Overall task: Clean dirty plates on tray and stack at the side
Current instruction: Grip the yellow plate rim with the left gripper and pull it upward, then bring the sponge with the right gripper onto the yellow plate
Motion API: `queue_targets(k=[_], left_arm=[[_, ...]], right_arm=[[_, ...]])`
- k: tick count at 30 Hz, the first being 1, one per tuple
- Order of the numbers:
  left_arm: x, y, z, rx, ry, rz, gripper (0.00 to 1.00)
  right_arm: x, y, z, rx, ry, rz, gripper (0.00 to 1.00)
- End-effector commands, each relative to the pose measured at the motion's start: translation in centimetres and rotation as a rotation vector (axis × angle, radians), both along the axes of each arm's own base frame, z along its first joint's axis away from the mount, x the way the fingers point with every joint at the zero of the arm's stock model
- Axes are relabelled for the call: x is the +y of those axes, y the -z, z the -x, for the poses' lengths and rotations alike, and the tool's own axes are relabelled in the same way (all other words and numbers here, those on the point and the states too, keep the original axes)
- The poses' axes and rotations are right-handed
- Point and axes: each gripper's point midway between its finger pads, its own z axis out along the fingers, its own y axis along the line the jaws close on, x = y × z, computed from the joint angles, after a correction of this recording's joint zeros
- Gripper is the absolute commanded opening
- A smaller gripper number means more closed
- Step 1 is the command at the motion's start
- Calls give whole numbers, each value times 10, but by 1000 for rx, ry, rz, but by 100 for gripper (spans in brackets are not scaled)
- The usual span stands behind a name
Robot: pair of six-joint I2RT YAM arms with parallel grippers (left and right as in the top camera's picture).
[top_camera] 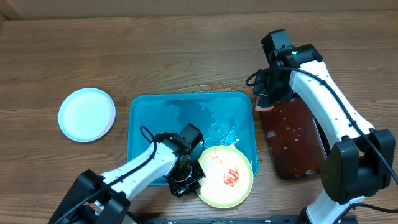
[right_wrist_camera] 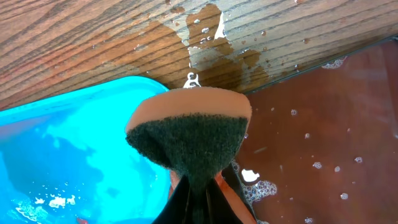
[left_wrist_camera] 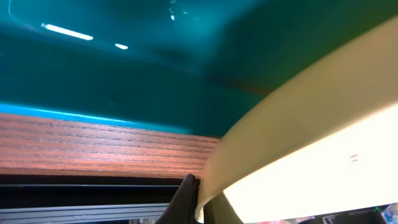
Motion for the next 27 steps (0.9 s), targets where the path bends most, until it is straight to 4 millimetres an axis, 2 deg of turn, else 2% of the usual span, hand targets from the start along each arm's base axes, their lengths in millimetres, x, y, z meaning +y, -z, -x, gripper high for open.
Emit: queue_targets(k=[1, 4, 7, 14, 16, 19, 22, 27], left_arm=[[-1, 0, -5, -24, 40, 22, 4], [-3, -4, -13, -57, 66, 30, 4], [5, -10, -28, -110, 90, -12, 4], [49, -28, -97, -342, 172, -186, 4], [64, -26, -112, -387, 163, -223, 4], [72, -21, -131, -433, 185, -209, 4], [78, -14, -144, -455, 184, -206, 4], [85, -1, -160, -476, 184, -202, 11]], right_arm=[[1, -17, -7, -51, -4, -18, 4], [1, -17, -7, -51, -4, -18, 4], [1, -17, -7, -51, -5, -18, 4], [3, -18, -11, -69, -5, -24, 4], [3, -18, -12, -72, -5, -25, 4], [3, -18, -12, -72, -5, -25, 4], [3, -18, -12, -72, -12, -23, 4], [3, -18, -11, -69, -12, -22, 4]])
